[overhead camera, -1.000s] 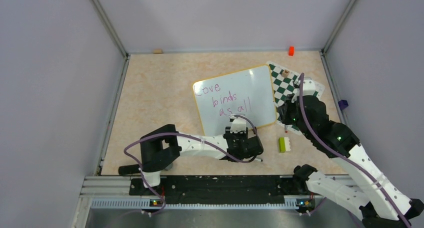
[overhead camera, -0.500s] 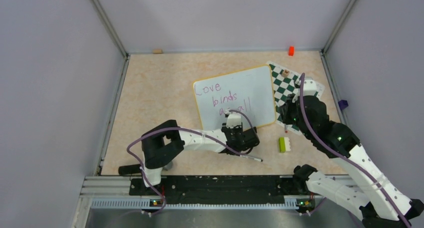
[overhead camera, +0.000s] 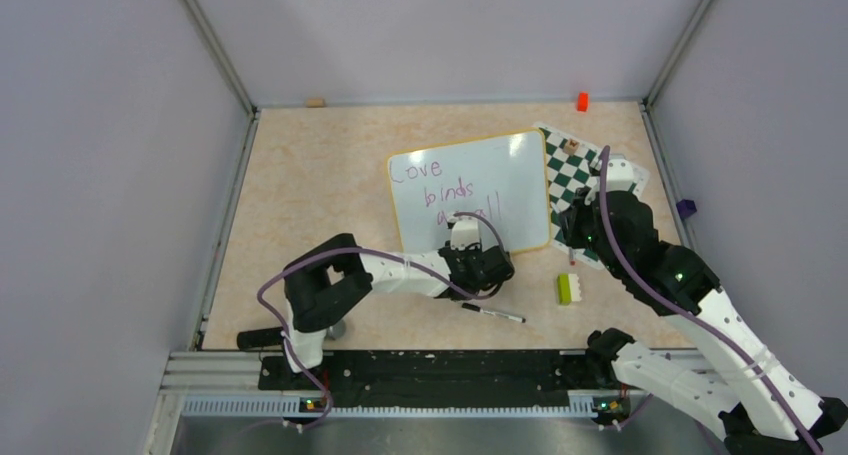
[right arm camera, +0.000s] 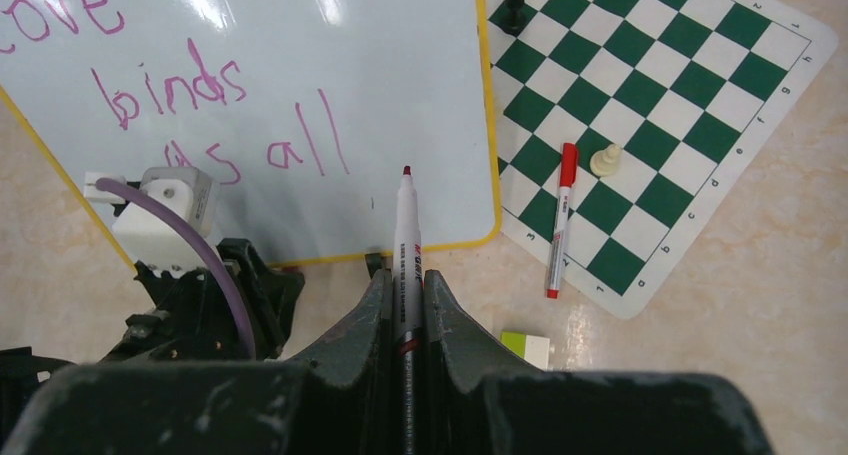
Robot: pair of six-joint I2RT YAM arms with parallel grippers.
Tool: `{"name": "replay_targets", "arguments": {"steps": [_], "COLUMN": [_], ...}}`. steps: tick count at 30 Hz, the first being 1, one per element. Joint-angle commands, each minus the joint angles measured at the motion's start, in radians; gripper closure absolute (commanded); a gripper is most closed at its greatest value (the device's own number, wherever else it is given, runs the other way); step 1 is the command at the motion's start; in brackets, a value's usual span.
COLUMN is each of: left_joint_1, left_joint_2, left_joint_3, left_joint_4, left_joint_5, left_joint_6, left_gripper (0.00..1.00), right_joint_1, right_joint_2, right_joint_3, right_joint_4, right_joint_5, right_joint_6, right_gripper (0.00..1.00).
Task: Write a sentence on the whiteboard
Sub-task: Pick up the pen cap from the center of the board.
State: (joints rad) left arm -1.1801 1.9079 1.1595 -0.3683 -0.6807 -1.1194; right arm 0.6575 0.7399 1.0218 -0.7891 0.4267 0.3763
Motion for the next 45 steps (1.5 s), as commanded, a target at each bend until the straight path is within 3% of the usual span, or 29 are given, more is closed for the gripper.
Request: {"name": "replay_targets", "arguments": {"steps": [1,14,22,29,39,45], "left_joint_1": [0.046,0.093,0.068,0.06,0.024,0.013], "left_joint_2": [0.056,0.063,0.047,0.041,0.047,0.037], "left_joint_3": [0.008,0.012,0.015,0.013,0.021,0.019], "left_joint_4": [0.021,0.028,-0.003,-0.022,-0.06,-0.071], "left_joint_5": [0.003,0.033,0.052,0.04,0.046,0.04], "left_joint_6": [0.014,0.079,0.063,0.049,0.001,-0.006], "left_gripper": [0.63,0.68,0.61,0.69,0.63,0.7], "right_joint_1": [-0.011,-0.011,-0.01,-0.012,-0.01,-0.011], "right_joint_2": [-0.01,0.001,0.011,0.009,-0.004,-0.011], "right_joint_3": [0.029,0.048,0.055,0.058,0.051,0.047], "right_joint_4": [0.016,0.016,0.018,0.018,0.018,0.018], "right_joint_5": [0.018,0.009,0.006,0.002,0.002,-0.002], "right_joint_6": [-0.008,-0.012,-0.014,-0.014,-0.014,-0.015], "right_gripper": [1.0,1.0,1.0,1.0,1.0,1.0]}}
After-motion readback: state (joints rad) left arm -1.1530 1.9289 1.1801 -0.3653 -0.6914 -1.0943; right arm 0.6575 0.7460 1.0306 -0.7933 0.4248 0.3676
